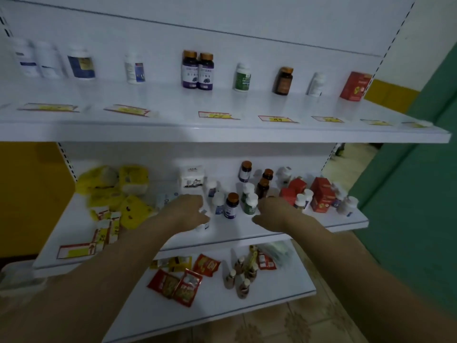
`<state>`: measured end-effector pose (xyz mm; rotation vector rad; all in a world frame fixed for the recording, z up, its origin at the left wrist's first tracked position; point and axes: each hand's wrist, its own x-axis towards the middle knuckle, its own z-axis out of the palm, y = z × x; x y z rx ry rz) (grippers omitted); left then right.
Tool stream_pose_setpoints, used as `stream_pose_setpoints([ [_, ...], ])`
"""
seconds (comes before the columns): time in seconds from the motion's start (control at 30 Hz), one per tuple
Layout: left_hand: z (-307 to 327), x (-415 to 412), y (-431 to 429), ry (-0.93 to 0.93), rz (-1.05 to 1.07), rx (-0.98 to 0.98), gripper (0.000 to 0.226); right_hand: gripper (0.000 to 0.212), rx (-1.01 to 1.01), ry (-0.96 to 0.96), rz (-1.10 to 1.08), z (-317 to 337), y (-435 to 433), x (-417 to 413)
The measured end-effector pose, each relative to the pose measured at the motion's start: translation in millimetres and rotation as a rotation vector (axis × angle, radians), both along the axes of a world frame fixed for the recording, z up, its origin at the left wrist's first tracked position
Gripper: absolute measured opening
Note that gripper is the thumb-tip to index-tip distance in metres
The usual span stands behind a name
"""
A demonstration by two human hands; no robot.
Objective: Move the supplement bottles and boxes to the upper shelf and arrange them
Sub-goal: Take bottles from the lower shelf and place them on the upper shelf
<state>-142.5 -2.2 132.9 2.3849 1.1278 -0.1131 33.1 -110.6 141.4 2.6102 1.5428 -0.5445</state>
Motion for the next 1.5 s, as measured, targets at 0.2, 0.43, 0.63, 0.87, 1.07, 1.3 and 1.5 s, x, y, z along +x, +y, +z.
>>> stream_pose_setpoints([
  [0.2,-53,42,17,-0.026,0.077,-0.060,0.047,0.046,-0.019,0.100,-0.062,-49,9,48],
  [0.43,-103,92,39,-0.073,0.404,-0.040,0.061,0.053,-0.009,0.183,0.021,-99,54,106],
  [0.63,-155,104,68,-0.176,0.627,-0.149,0.074,0.055,0.142,0.307,0.081,-145,114,116],
  [0.87,-206,109,88,-0.420,0.755,-0.275,0.051,0.052,0.340,0.511,-0.071,-203,167,112],
  [1.07,-213,100,84,-0.662,0.804,-0.478,0.032,0.041,0.488,0.636,-0.109,-215,157,116],
  [1.3,-153,88,46,-1.000,0.807,-0.862,0.026,0.047,0.483,0.898,-0.130,-157,111,110],
  [1.5,-61,83,7,-1.148,0.557,-0.856,0.007,0.034,0.438,1.023,-0.030,-46,63,93],
])
